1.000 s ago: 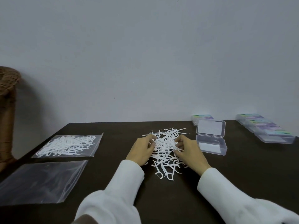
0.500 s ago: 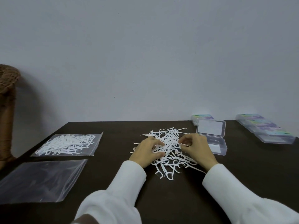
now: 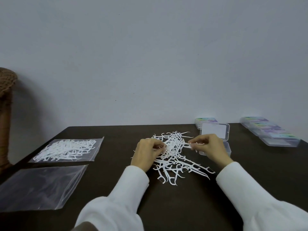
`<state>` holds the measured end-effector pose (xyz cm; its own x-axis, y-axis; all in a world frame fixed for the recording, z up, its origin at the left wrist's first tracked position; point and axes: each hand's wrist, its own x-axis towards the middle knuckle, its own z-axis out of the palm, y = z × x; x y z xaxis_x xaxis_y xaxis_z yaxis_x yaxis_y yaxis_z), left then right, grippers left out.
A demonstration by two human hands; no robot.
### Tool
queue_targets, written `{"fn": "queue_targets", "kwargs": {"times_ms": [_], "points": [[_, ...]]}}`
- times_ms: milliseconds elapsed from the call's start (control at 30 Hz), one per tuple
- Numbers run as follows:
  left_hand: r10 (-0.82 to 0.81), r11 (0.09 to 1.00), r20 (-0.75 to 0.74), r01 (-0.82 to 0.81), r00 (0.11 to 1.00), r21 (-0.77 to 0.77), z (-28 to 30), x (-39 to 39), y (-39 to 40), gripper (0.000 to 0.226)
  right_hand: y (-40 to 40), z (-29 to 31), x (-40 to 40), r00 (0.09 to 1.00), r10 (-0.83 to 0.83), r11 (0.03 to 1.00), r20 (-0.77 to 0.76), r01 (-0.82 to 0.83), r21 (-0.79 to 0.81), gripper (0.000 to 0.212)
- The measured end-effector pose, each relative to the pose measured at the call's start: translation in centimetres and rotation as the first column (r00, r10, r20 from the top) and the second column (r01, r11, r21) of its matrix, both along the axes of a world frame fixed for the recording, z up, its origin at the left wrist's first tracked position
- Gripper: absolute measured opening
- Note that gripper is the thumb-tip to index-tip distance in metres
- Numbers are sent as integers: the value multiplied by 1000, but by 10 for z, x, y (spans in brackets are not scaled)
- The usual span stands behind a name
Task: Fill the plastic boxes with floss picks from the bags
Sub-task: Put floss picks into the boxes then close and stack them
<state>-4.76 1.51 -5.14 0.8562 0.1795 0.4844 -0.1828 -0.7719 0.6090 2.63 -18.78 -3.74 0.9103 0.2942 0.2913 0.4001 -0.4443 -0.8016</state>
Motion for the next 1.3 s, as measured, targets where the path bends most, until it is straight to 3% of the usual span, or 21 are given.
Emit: {"fn": "queue_targets", "kwargs": {"times_ms": [300,467,767,1067,1167,1300], "points": [[16,972,105,10,994,-237,7,0,-5,8,-32,9,10,999,-34,998,-18,35,46,11],[32,890,172,50,985,-453,16,1,-14,9,-47,10,20,999,-26,998,-35,28,61,13],[-99,654,115,151,988,-741,26,28,-47,6,-75,4,35,999,-40,992,14,42,-118,11],[-189,558,61,159,980,-815,19,63,-77,3,-69,0,37,990,92,950,111,-54,-307,23],[-196,538,61,159,979,-828,19,70,-84,6,-69,1,37,985,40,968,168,3,-252,21],[-216,483,46,147,975,-863,18,82,-95,13,-62,4,33,996,6,994,85,-15,105,22]]}}
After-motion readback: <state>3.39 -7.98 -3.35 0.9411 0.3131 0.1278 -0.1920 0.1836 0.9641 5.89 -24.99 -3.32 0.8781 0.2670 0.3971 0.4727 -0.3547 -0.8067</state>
